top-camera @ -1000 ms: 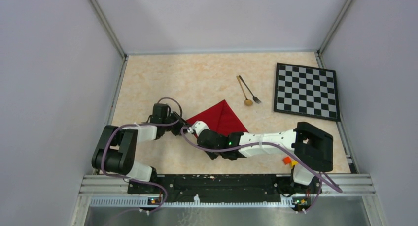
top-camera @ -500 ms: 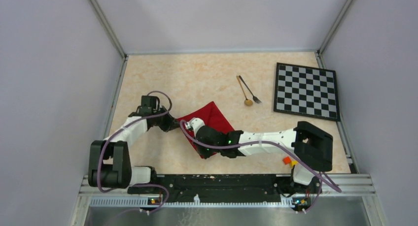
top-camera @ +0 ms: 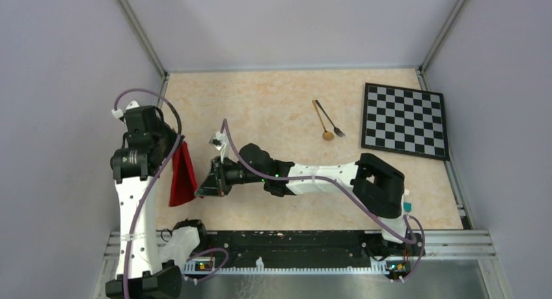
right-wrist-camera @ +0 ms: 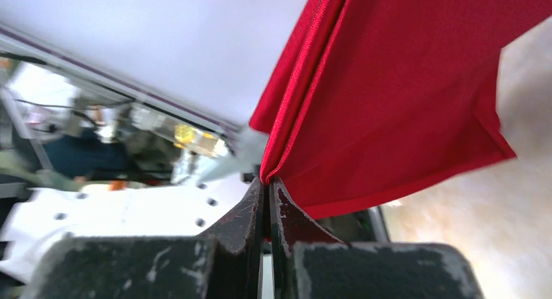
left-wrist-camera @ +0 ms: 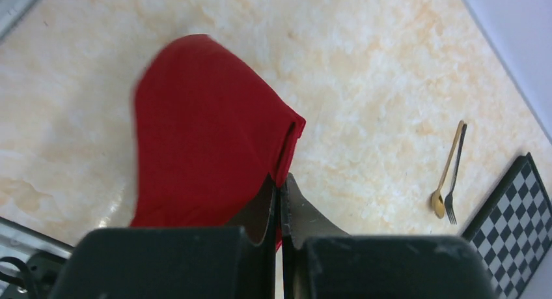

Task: Fold the napkin into a case and place the utensils inside
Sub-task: Turn over the upper triangle folded napkin at the center of the board.

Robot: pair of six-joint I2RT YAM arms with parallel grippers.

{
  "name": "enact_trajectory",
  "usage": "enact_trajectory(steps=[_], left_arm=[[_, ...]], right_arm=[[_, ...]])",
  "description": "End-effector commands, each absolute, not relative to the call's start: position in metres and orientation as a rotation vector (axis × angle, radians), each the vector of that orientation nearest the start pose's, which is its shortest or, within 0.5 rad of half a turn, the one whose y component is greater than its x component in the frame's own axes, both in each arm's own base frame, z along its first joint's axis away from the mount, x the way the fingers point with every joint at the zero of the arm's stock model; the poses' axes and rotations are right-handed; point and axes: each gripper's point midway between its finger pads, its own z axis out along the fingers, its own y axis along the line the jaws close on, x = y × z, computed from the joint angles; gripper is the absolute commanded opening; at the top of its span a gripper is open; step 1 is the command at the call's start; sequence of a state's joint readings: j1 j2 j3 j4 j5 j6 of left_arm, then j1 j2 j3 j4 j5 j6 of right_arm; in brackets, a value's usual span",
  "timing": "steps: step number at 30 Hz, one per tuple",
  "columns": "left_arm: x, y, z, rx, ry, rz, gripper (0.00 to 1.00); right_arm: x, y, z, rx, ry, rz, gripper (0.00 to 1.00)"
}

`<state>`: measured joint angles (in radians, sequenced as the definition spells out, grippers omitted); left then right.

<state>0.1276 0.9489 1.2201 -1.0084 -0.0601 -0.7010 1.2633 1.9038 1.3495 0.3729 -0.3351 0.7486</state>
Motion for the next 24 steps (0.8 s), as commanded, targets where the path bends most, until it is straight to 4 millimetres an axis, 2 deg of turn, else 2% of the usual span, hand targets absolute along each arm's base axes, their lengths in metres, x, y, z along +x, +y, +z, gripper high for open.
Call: enact_trajectory(steps=[1, 2, 3, 6, 9, 11, 13, 15, 18, 20, 21, 23, 24], left_arm=[[0.28, 0.035, 0.275, -0.846, 2.072, -0.092, 0.0], [0.291, 0.027, 0.266, -0.811, 2.114, -0.095, 0.0], [0.3, 0.017, 0.258, -0.785, 2.155, -0.087, 0.0], [0.329, -0.043, 0.231, -0.613, 2.27, 0.002, 0.0], [0.356, -0.098, 0.178, -0.496, 2.406, 0.03, 0.0], [0.37, -0.124, 0.142, -0.436, 2.49, 0.075, 0.0], [0.381, -0.154, 0.111, -0.371, 2.557, 0.108, 0.0], [0.388, -0.186, 0.079, -0.286, 2.627, 0.11, 0.0], [0.393, -0.226, 0.067, -0.178, 2.652, 0.049, 0.0], [0.392, -0.24, 0.064, -0.132, 2.656, -0.02, 0.0], [0.391, -0.246, 0.063, -0.103, 2.659, -0.068, 0.02], [0.388, -0.259, 0.065, -0.05, 2.669, -0.162, 0.13], [0.385, -0.261, 0.066, -0.033, 2.679, -0.192, 0.26]], right_arm=[[0.057, 0.568, 0.244, -0.824, 1.829, 2.13, 0.0], [0.062, 0.564, 0.231, -0.787, 1.86, 2.158, 0.0], [0.071, 0.559, 0.229, -0.737, 1.849, 2.19, 0.0], [0.097, 0.534, 0.189, -0.591, 1.937, 2.195, 0.0], [0.119, 0.504, 0.142, -0.469, 2.063, 2.124, 0.0], [0.137, 0.479, 0.108, -0.366, 2.16, 2.039, 0.0], [0.148, 0.453, 0.083, -0.278, 2.219, 1.975, 0.0], [0.156, 0.43, 0.068, -0.198, 2.256, 1.942, 0.0], [0.162, 0.404, 0.05, -0.14, 2.32, 1.843, 0.0], [0.163, 0.393, 0.039, -0.127, 2.364, 1.768, 0.0], [0.163, 0.388, 0.034, -0.117, 2.385, 1.739, 0.03], [0.164, 0.379, 0.029, -0.089, 2.405, 1.697, 0.1], [0.164, 0.374, 0.025, -0.074, 2.421, 1.67, 0.14]])
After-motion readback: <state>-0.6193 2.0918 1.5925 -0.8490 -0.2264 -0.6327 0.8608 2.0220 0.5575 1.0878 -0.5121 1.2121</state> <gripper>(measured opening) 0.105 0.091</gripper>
